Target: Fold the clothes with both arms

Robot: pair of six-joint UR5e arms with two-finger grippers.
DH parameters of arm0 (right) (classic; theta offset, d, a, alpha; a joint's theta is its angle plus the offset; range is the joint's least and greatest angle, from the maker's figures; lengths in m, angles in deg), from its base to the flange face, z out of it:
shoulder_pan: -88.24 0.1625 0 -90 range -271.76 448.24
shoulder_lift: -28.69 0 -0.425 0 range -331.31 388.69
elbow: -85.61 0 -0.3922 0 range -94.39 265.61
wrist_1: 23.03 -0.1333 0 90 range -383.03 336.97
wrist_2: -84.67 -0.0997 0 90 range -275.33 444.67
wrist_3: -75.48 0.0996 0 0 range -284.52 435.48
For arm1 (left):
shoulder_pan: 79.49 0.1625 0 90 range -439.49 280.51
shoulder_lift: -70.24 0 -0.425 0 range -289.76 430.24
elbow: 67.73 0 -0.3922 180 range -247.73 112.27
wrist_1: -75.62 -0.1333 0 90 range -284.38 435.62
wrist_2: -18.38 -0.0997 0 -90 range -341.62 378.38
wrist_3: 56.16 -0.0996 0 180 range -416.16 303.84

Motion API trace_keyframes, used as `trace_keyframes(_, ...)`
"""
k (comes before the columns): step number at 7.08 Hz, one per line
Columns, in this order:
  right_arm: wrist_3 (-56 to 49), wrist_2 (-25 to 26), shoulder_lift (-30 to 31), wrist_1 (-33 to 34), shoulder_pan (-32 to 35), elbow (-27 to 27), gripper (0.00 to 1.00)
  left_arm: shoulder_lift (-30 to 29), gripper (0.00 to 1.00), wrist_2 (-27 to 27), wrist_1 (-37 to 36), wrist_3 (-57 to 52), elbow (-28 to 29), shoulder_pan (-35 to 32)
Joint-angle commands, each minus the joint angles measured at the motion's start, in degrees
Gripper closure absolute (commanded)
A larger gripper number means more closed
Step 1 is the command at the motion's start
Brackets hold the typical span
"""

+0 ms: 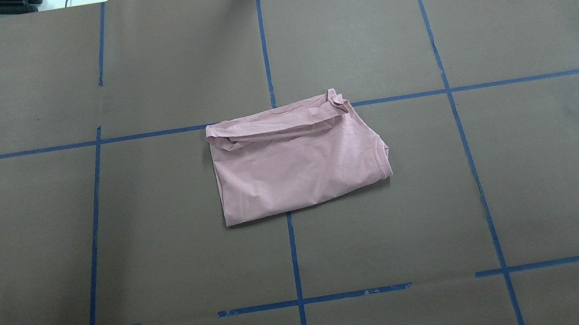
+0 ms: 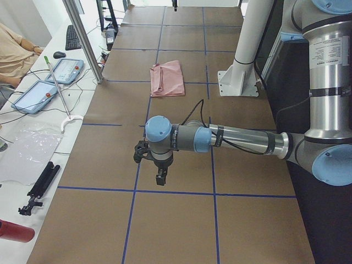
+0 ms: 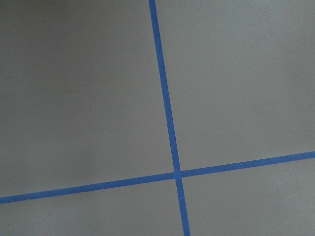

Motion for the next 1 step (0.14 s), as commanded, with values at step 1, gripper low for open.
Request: trace_keyframes(1, 0.1, 0.9, 0.1, 0.0, 0.0, -0.3, 0.0, -0.1, 0.0, -2.6, -0.3, 0.2, -0.1, -0.1)
